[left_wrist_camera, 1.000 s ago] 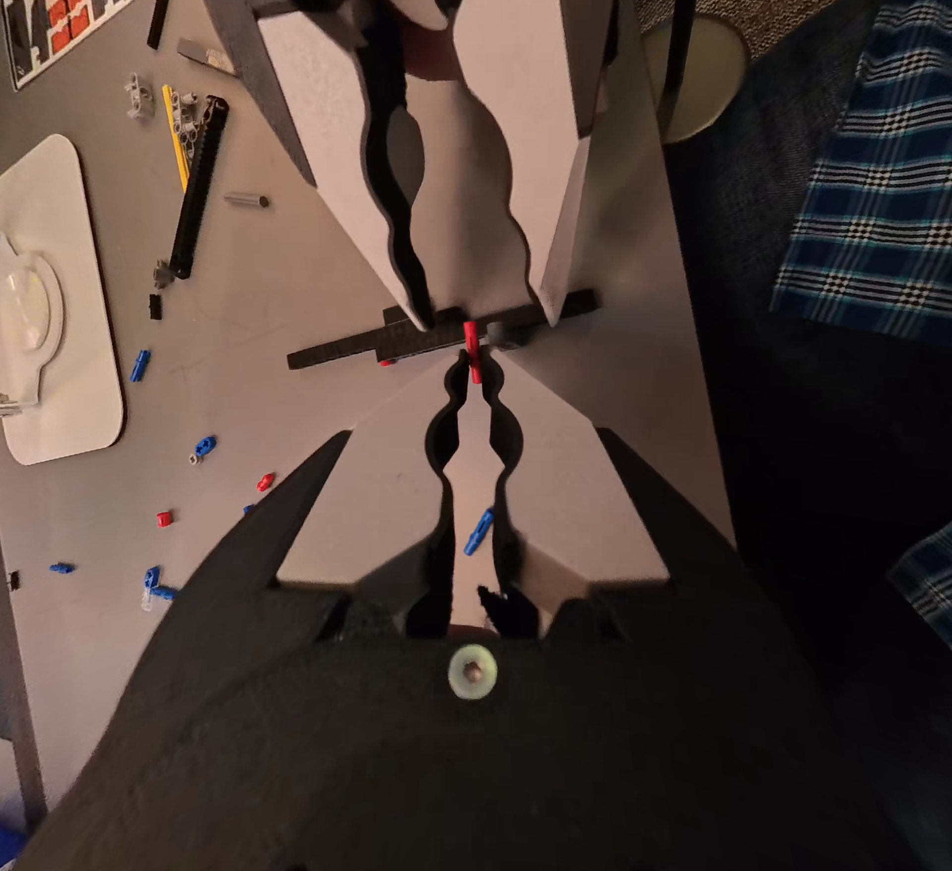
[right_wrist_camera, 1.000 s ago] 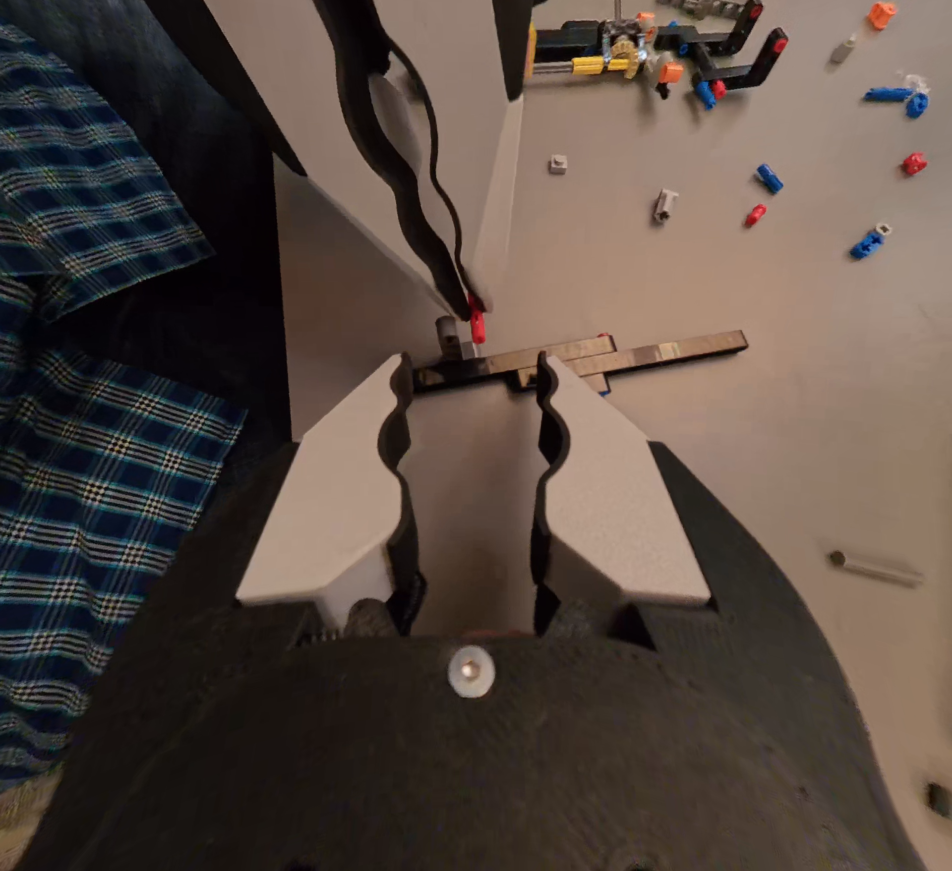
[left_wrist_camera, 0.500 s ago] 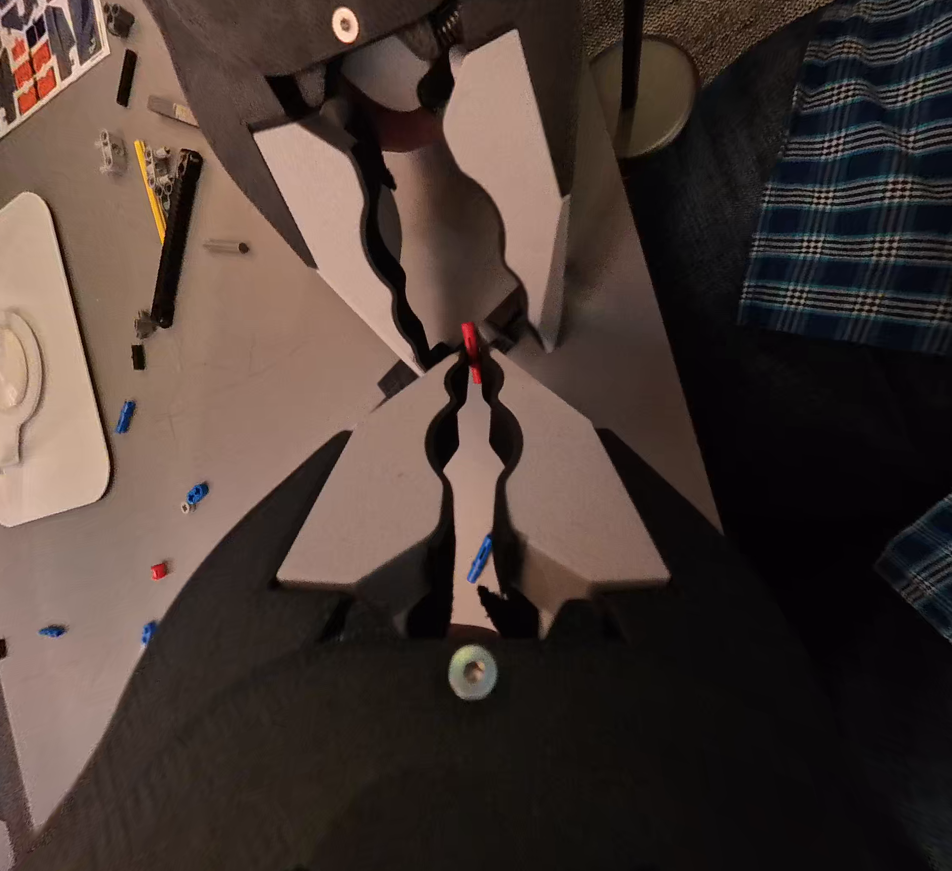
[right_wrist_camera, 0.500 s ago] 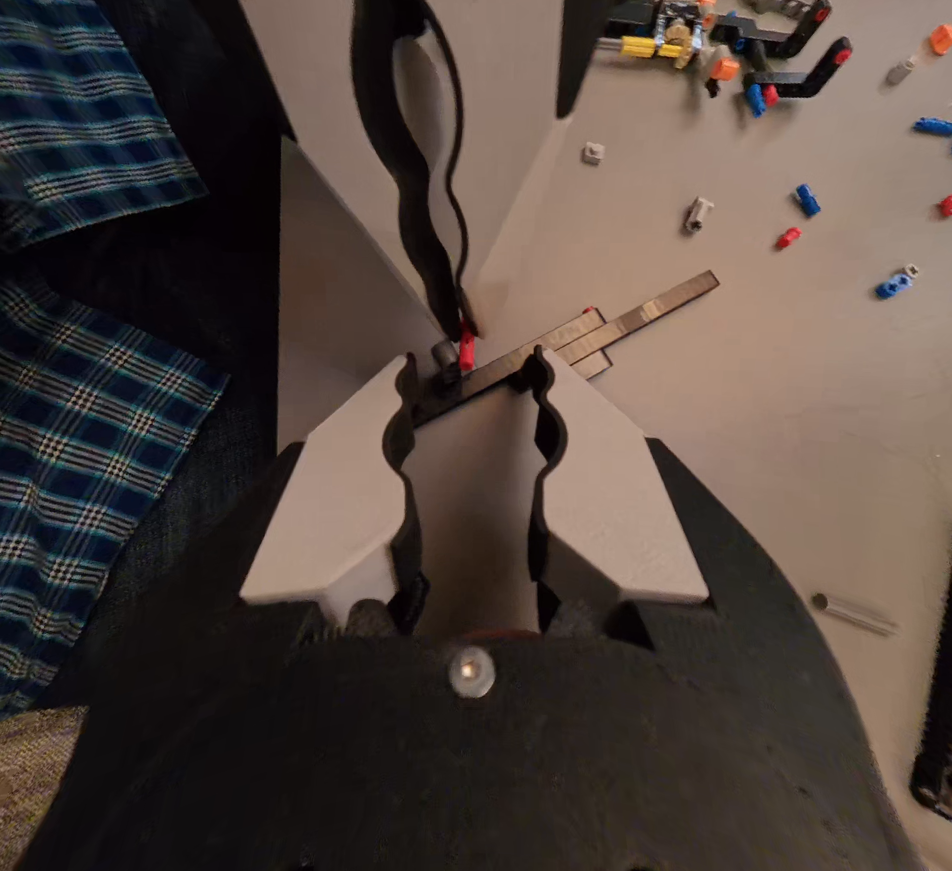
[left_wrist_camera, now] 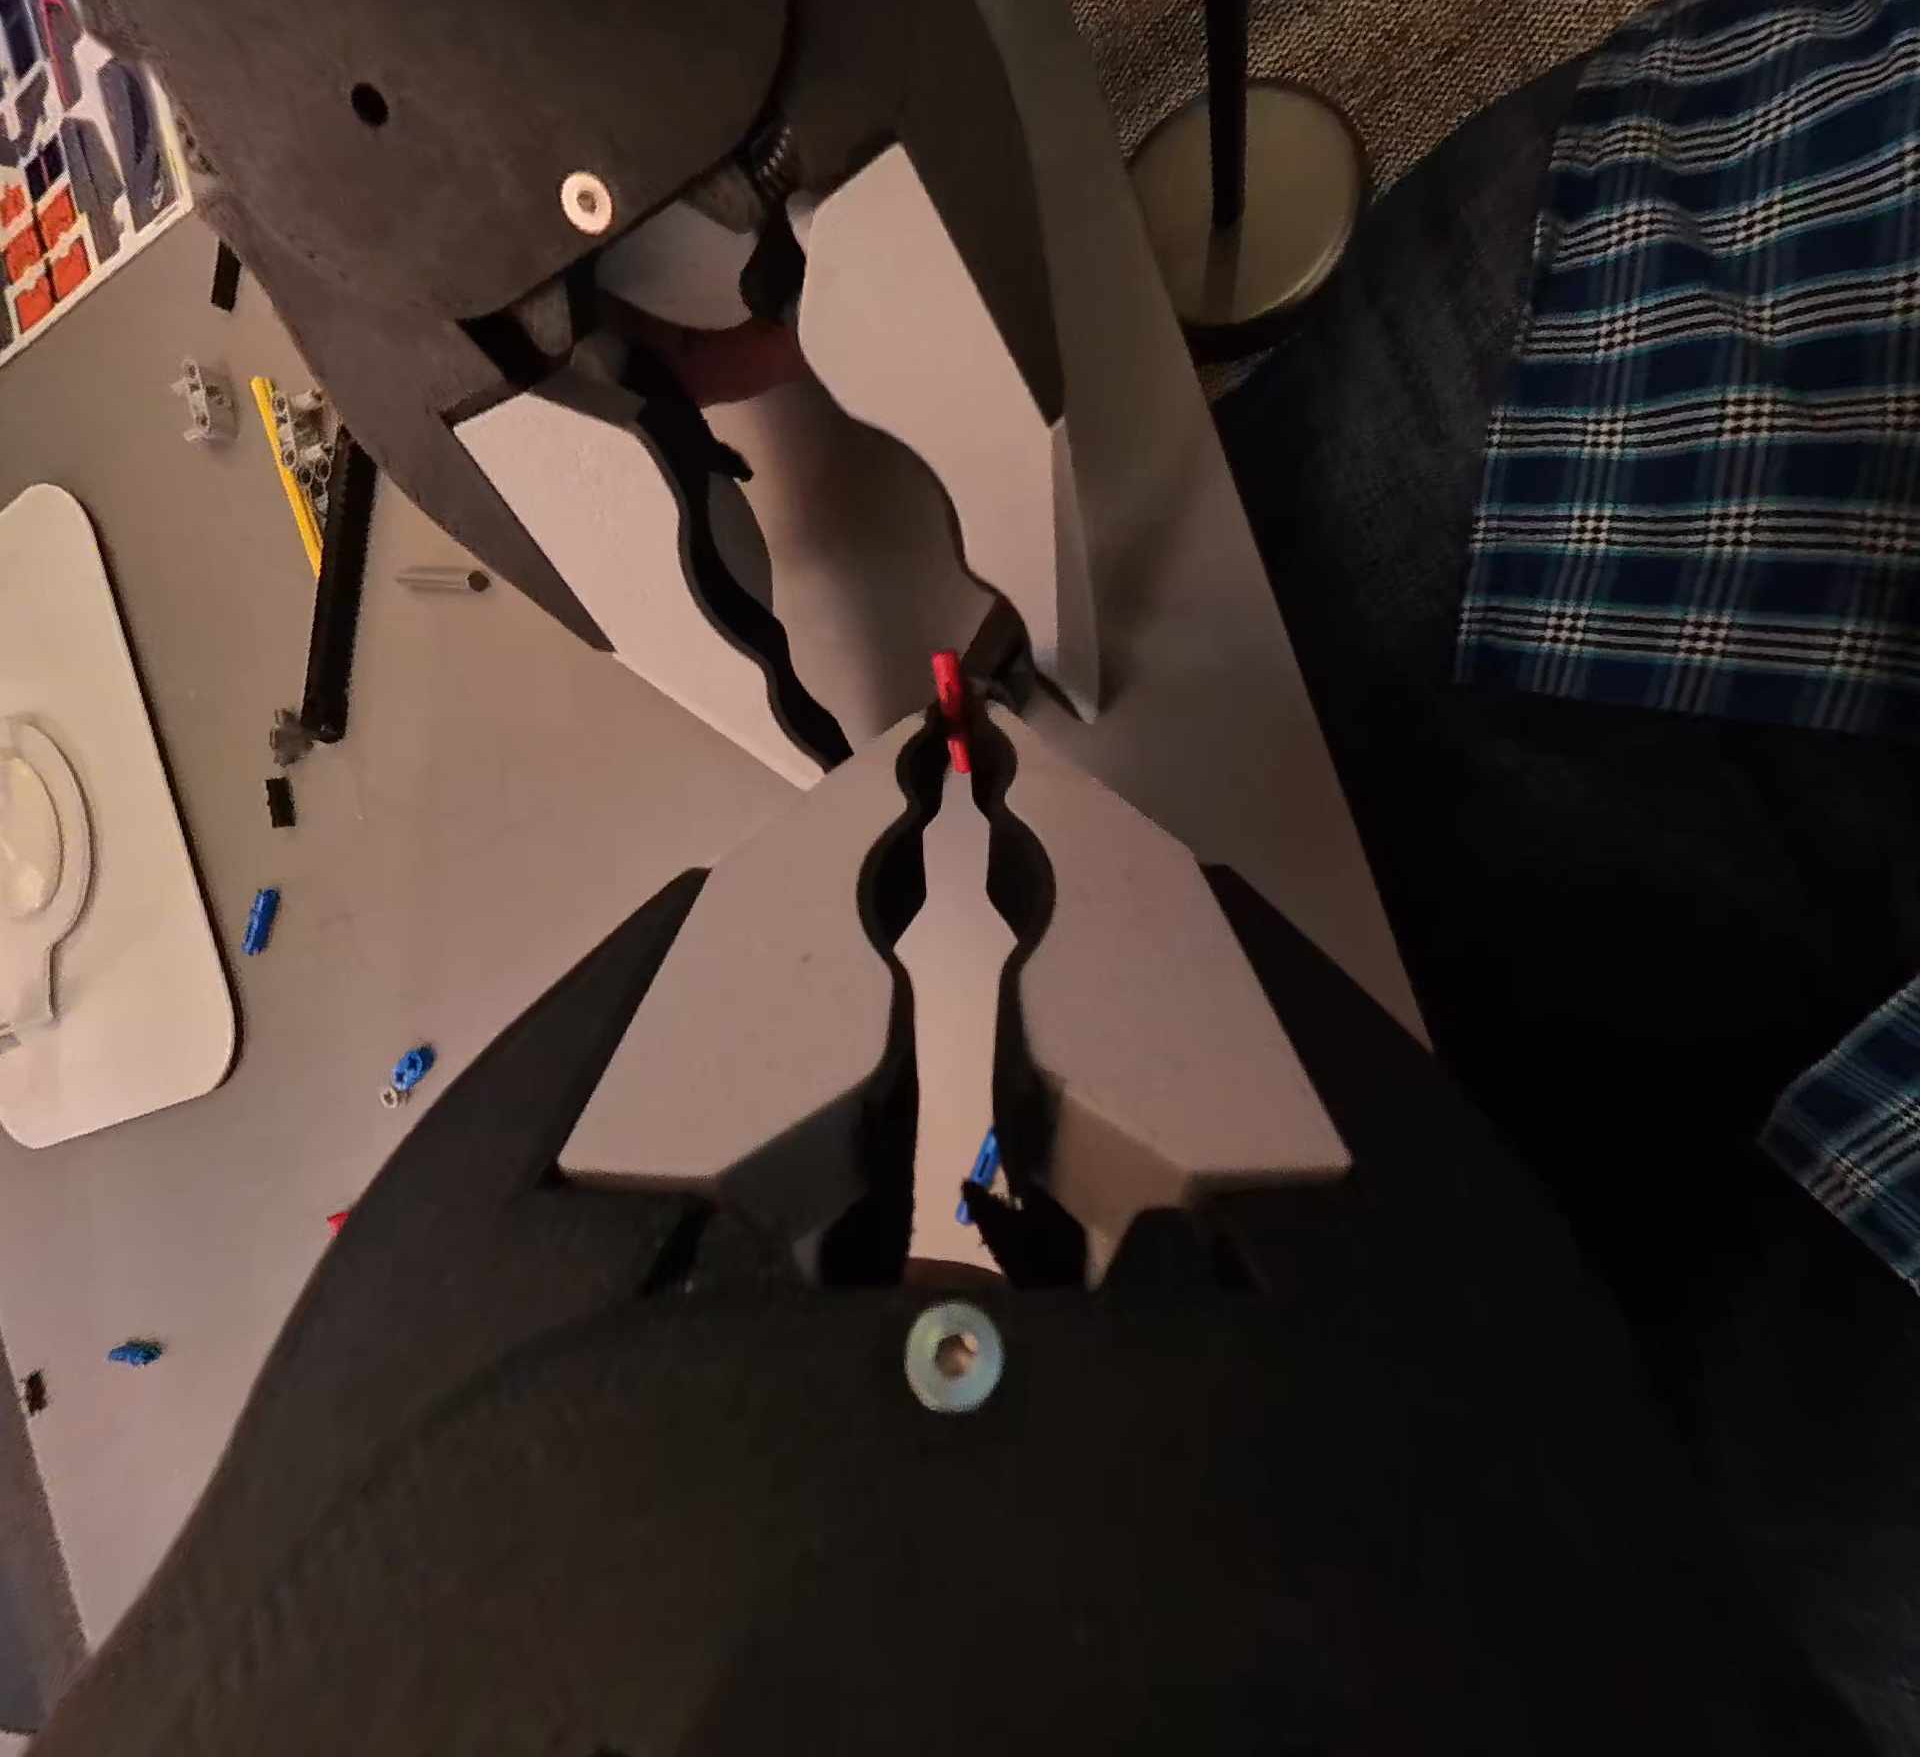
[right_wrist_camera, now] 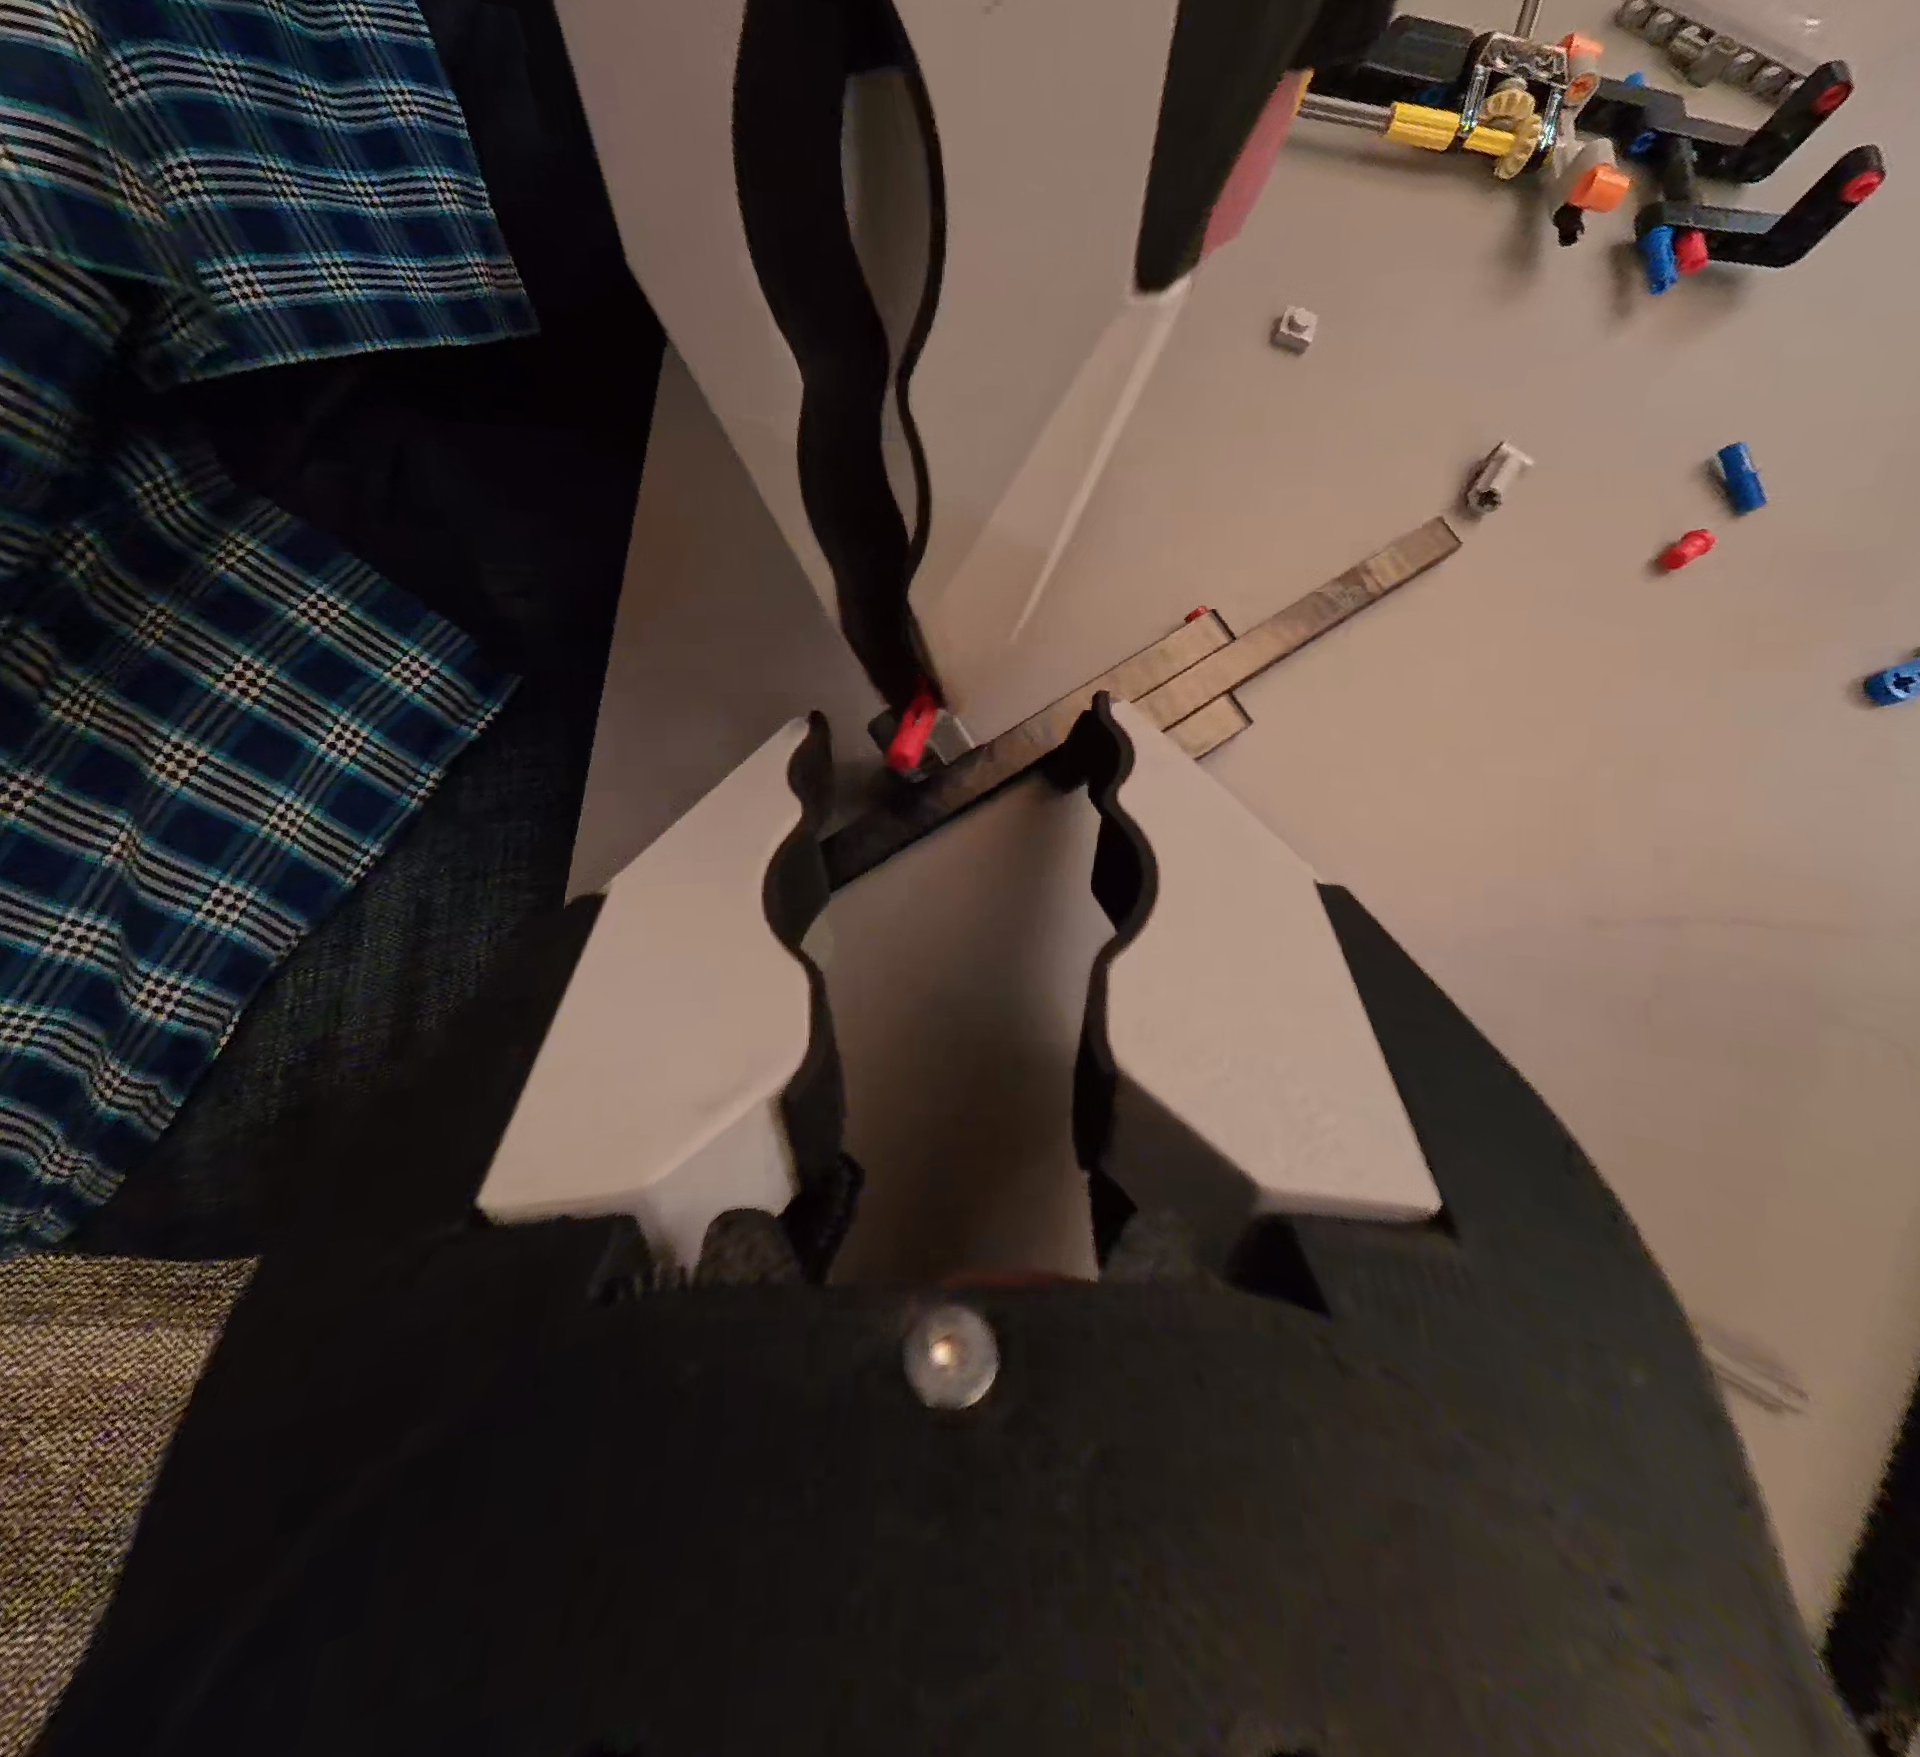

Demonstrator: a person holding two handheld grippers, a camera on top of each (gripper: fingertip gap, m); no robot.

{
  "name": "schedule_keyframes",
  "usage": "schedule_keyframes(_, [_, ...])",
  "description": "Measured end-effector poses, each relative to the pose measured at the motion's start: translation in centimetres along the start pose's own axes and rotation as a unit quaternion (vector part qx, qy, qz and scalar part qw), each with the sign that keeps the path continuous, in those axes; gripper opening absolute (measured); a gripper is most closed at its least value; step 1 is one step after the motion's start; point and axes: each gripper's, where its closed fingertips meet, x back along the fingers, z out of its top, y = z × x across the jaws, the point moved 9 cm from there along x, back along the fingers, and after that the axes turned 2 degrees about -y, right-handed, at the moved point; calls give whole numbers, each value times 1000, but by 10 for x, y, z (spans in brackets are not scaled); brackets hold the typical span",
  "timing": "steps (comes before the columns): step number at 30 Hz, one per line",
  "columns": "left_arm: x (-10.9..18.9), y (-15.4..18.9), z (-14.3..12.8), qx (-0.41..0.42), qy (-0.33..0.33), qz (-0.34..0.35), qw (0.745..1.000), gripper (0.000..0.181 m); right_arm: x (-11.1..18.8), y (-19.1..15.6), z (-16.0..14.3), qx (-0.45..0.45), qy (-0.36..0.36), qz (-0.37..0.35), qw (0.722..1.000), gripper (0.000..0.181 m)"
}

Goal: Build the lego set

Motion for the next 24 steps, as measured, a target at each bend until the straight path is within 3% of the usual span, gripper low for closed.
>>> schedule_keyframes(13, [-18, 4, 15, 1, -3, -5, 1000, 2, 1, -5, -1, 17, 3, 3, 1000, 54])
schedule_keyframes(19, [7, -8, -2, 61, 27, 19, 998, 2, 11, -7, -5, -1, 16, -16, 1000, 68])
schedule_keyframes(24, [8, -23, -10, 52, 0, 42, 998, 2, 33, -11, -6, -40, 43, -54, 997, 45])
